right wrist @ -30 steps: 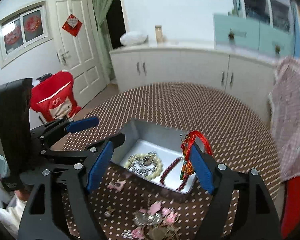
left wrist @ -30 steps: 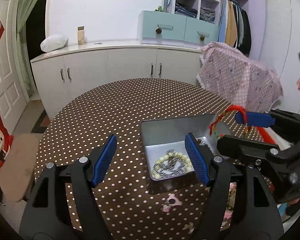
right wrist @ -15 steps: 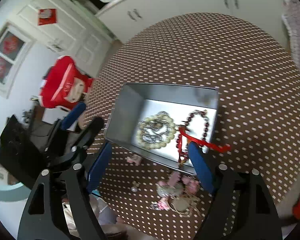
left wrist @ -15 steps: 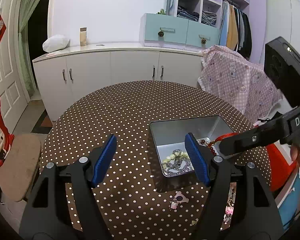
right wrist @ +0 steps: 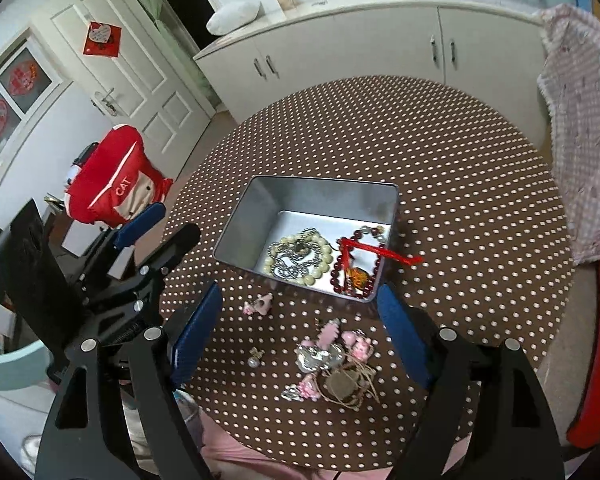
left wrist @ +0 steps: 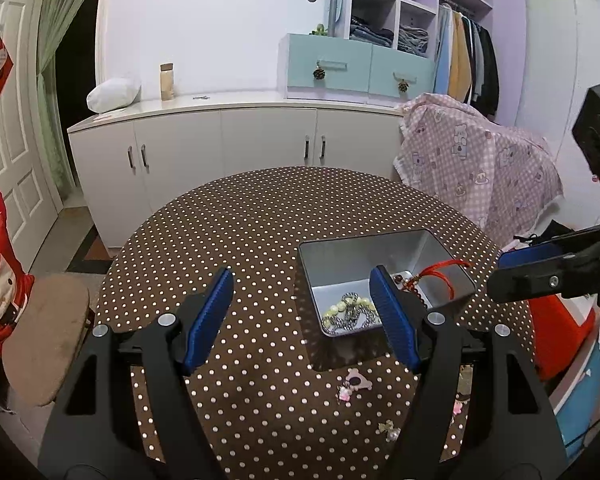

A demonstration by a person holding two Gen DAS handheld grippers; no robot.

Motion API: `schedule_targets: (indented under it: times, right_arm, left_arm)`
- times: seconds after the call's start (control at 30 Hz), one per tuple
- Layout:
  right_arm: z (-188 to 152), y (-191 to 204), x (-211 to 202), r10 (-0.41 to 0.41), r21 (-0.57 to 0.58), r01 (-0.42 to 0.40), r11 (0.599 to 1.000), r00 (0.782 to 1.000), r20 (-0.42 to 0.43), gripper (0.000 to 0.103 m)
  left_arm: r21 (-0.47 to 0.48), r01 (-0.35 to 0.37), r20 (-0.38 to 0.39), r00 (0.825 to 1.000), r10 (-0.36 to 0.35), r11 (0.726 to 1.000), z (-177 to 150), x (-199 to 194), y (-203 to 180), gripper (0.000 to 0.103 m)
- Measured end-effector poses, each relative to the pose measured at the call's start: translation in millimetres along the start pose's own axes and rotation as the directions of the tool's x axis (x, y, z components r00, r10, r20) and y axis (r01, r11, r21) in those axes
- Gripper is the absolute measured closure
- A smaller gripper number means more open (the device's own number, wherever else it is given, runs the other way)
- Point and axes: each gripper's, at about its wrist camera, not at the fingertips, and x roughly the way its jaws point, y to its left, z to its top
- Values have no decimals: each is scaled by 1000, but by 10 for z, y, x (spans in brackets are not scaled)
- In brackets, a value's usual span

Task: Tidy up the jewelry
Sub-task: 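Withdraw both tools from the box toward the remaining jewelry, then grasp the small pink charm with the left tool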

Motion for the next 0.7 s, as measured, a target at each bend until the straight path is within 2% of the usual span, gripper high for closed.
schedule_targets:
  times: [0.37, 0.6, 0.7]
  right_arm:
    - [-398, 25, -155, -45, -48, 51, 998, 991, 125, 27]
    - [-657, -112, -58, -94, -17, 98, 995, 981, 169, 27]
    - [-764, -179, -26, -104, -5, 107, 994, 977, 186, 31]
  left_arm:
    - [52, 37, -36, 999, -36, 998, -271, -140, -170, 32]
    - [68, 79, -74, 995, -74, 995, -491, -108, -227, 32]
    - [63, 88, -97, 992, -82, 994, -580, -62, -211, 32]
